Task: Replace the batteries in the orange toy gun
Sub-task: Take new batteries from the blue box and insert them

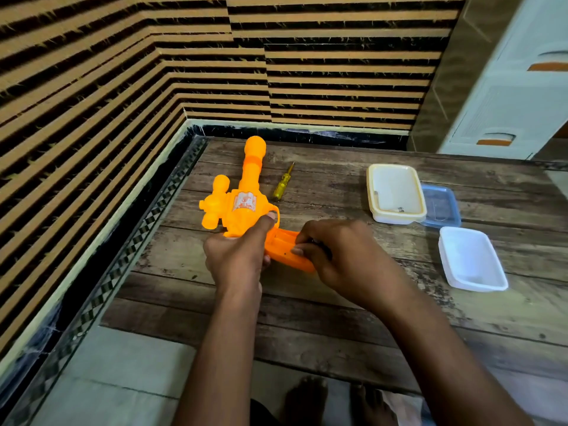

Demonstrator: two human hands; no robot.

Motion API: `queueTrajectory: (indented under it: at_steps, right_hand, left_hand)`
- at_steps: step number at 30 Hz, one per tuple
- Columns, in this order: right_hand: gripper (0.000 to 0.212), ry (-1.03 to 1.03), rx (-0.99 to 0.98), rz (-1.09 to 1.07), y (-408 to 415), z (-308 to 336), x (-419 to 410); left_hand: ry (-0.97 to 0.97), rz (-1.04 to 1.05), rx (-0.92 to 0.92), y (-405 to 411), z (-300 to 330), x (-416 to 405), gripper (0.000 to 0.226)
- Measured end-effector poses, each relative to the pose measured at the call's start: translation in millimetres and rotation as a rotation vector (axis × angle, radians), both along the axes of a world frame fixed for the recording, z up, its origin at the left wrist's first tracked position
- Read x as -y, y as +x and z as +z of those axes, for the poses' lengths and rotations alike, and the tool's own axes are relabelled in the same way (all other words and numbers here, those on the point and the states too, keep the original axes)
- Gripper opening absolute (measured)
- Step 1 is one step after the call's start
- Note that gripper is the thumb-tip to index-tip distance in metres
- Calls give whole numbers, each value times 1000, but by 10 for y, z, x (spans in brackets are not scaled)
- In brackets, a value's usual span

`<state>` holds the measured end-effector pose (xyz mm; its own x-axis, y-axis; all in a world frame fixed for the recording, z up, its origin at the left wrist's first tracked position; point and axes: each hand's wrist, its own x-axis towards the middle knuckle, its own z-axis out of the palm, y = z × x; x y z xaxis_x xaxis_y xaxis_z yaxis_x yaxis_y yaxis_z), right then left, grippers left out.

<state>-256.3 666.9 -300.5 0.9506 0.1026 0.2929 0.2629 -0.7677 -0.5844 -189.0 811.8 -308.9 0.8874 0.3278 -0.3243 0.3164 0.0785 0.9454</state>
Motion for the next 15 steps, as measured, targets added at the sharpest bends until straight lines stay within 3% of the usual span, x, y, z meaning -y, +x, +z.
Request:
queueTrajectory:
  at_steps: [2, 6, 11, 15]
  right_hand:
    - [22, -46, -37, 8, -5, 26, 30]
    - [10, -55, -14, 5, -43, 68, 76]
    - [14, -2, -62, -37, -45, 149, 28]
    - [11, 46, 39, -81, -32, 186, 16]
  left_hand:
    - [-38, 19, -15, -3, 8, 32, 33]
    - [-112, 28, -38, -7, 10, 67, 34]
    - [-149, 35, -44, -40, 10, 99, 31]
    - [-256, 46, -88, -69, 39, 142, 26]
